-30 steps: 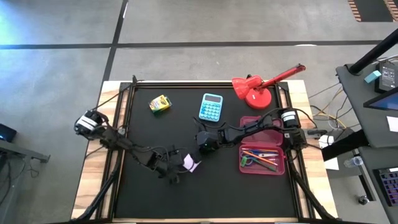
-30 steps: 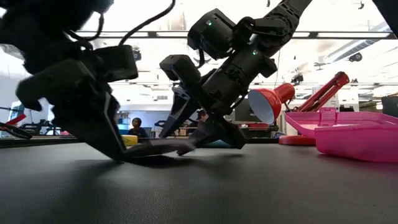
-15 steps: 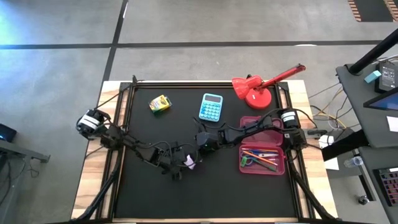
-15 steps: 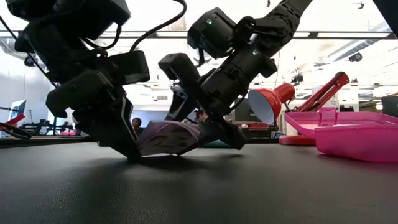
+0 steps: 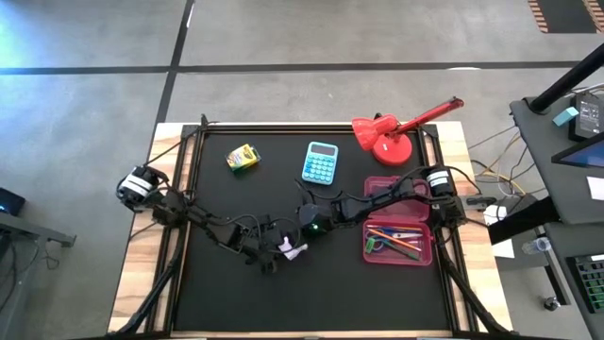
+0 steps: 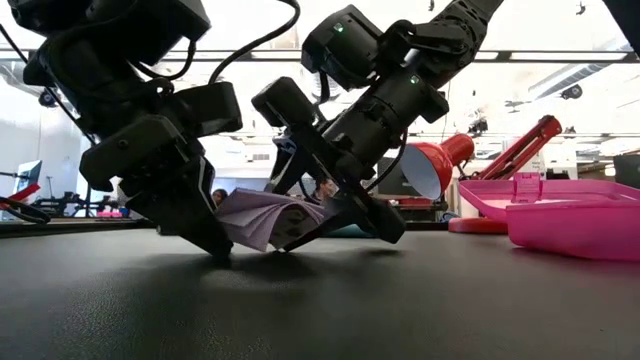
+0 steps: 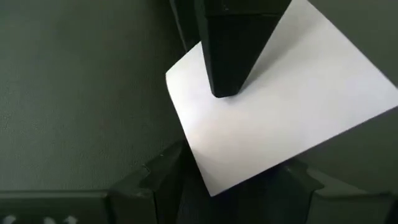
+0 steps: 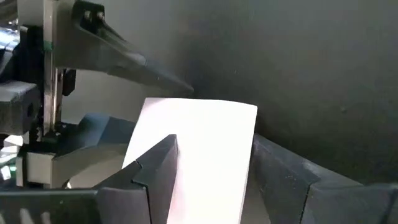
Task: Pack school essentials
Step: Put the white sticky notes into the pink supply box
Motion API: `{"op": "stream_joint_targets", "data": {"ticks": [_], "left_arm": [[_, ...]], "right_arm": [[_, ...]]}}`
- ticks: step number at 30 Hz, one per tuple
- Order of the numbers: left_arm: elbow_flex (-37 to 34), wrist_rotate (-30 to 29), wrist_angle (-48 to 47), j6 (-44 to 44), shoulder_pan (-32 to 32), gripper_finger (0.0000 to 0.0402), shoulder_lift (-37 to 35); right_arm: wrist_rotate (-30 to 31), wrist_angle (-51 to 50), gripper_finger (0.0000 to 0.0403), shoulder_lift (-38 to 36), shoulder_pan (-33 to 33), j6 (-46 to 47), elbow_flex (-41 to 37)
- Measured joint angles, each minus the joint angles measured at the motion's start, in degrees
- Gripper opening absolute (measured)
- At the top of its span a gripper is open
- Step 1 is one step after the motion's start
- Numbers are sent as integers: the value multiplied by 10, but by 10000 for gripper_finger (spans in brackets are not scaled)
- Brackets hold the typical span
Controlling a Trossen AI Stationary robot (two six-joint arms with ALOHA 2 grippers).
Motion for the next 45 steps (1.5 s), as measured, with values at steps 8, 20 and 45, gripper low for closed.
{"op": "stream_joint_targets", "data": {"ticks": [8, 20, 45], "left_arm": [[0, 1, 0, 1, 0, 169, 0], [1, 3, 7, -2, 1, 169, 0], [8, 36, 5, -6, 2, 169, -13]], "right_arm": [[-1, 65, 187, 0, 5, 57, 0], [-7, 86, 187, 0, 13, 40, 1], [-1, -33, 9, -21, 12, -5, 1]]}}
